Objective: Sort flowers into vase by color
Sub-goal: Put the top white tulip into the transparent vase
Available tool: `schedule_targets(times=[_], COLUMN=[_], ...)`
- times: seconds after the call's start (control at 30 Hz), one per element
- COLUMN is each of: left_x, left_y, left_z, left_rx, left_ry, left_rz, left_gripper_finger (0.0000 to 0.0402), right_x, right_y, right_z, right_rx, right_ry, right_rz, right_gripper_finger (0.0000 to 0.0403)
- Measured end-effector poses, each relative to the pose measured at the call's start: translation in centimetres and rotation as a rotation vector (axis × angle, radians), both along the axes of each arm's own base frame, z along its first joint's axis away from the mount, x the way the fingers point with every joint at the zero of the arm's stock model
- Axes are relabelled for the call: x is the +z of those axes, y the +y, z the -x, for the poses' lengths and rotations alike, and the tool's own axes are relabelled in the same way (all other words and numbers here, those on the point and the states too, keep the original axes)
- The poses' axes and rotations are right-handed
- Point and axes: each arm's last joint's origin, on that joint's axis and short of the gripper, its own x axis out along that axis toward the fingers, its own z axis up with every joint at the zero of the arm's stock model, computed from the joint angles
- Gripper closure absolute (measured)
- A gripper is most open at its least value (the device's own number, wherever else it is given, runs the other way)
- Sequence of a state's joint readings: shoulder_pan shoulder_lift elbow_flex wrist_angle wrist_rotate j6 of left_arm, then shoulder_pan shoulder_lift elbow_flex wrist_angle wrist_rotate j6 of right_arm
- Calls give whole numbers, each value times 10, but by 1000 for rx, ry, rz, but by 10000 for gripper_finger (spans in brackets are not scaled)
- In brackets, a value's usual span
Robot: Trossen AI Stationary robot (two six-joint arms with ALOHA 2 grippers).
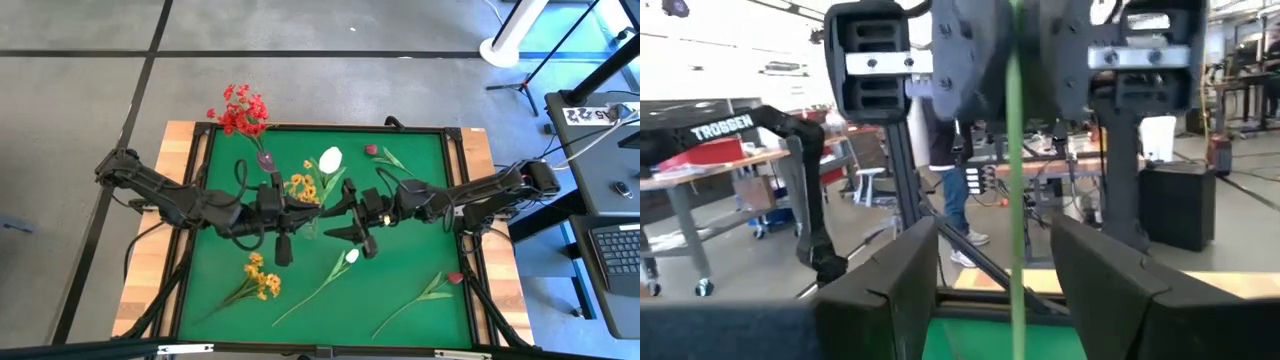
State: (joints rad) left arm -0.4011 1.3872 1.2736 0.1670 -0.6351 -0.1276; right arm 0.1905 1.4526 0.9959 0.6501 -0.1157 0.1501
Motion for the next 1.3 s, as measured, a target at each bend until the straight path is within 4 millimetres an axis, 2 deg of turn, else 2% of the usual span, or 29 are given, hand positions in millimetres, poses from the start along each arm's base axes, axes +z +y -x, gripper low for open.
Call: schedule_targets(times=[0.27, 0.37, 0.67, 0.8, 0.9, 1.17, 1.3], left_x=[-2, -2, -2, -2, -2, -2, -2], left_y=[0, 0, 0, 0, 0, 0, 0], left_z=[0, 0, 0, 0, 0, 0, 0], left_rx=[13, 12, 12, 12, 12, 13, 13], left_ry=[19, 14, 16, 16, 16, 17, 17], left_rz=[-6, 18, 17, 17, 17, 17, 16], left_gripper_finger=[401, 401, 401, 401, 401, 401, 401], right_x=[0, 0, 0, 0, 0, 0, 0], right_y=[1, 1, 0, 0, 1, 1, 1], right_z=[-8, -9, -9, -9, -9, -9, -8], right_rx=[-9, -27, -37, -41, -36, -29, -31], right_ry=[1, 2, -12, -16, -16, -16, -17], right_rz=[-1, 2, 26, 40, 42, 44, 43], right_gripper_finger=[220, 250, 378, 399, 384, 264, 233])
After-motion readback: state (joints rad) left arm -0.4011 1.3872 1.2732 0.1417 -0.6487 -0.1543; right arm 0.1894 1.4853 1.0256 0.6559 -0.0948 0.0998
